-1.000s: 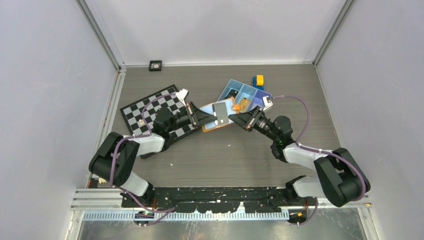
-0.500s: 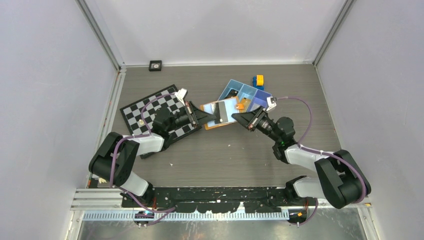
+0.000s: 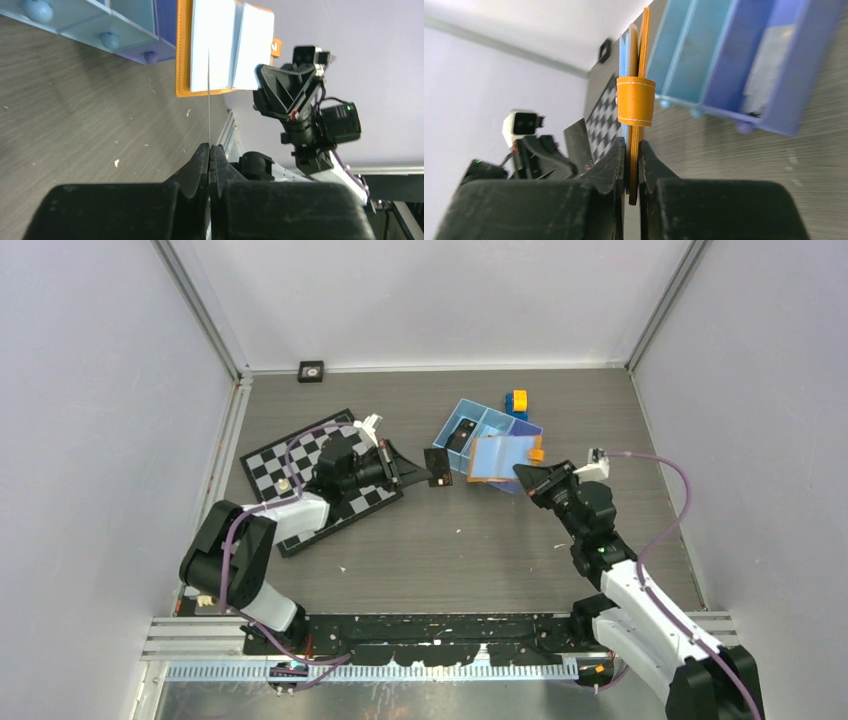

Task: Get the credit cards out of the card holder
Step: Remove the credit card from the card holder, then place the credit card in the storage box.

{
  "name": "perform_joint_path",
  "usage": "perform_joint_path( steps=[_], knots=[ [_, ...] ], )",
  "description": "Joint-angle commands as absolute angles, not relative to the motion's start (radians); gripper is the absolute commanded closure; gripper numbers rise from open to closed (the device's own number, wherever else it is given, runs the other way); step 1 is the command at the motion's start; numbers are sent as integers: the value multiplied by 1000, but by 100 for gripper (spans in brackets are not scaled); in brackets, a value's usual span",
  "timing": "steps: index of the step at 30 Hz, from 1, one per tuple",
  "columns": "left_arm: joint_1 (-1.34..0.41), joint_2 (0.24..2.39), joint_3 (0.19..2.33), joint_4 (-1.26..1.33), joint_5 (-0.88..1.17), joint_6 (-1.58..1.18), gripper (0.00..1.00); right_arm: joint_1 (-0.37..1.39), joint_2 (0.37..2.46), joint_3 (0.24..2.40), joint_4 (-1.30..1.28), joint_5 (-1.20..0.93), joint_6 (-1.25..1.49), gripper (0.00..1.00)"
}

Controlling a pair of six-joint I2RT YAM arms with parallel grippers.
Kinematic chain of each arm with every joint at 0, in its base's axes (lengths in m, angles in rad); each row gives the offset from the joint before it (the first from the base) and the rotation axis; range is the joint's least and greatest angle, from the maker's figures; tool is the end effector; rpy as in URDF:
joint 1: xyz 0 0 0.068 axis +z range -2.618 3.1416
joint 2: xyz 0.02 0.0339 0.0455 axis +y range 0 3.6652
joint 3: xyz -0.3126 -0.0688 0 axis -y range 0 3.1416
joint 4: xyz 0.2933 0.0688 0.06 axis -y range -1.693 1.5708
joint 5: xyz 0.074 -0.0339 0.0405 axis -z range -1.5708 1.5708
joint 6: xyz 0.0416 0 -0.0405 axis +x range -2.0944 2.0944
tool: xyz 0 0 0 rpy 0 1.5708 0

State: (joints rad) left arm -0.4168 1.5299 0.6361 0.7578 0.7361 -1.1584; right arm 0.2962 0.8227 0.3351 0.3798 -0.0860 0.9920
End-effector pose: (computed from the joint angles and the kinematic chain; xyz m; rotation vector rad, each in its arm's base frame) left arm 0.3010 -0.1638 0.2206 -0.0938 2.0273 -1.7126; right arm 0.1992 0.0645 0.2458 0.5443 1.7033 1.0246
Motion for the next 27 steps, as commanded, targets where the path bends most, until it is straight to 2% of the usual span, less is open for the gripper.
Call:
perform_joint_path(
  steps=[1, 8, 11, 15, 27],
  knots=[
    [-414, 1551, 782, 495, 687, -995, 100, 281, 699, 399, 186, 143, 880, 100],
    [-459, 1657, 1121, -45, 533, -737, 100, 281, 489, 416, 75, 244, 789, 99],
    [-468, 1742, 1298, -253, 468, -633, 100, 281, 463, 417, 69, 240, 782, 100],
    [-500, 1888, 1592, -555, 286, -456, 100, 281, 449, 415, 74, 224, 778, 100],
    [-509, 2230, 2122, -817, 252, -326, 100, 282, 437, 401, 101, 207, 788, 99]
  ],
)
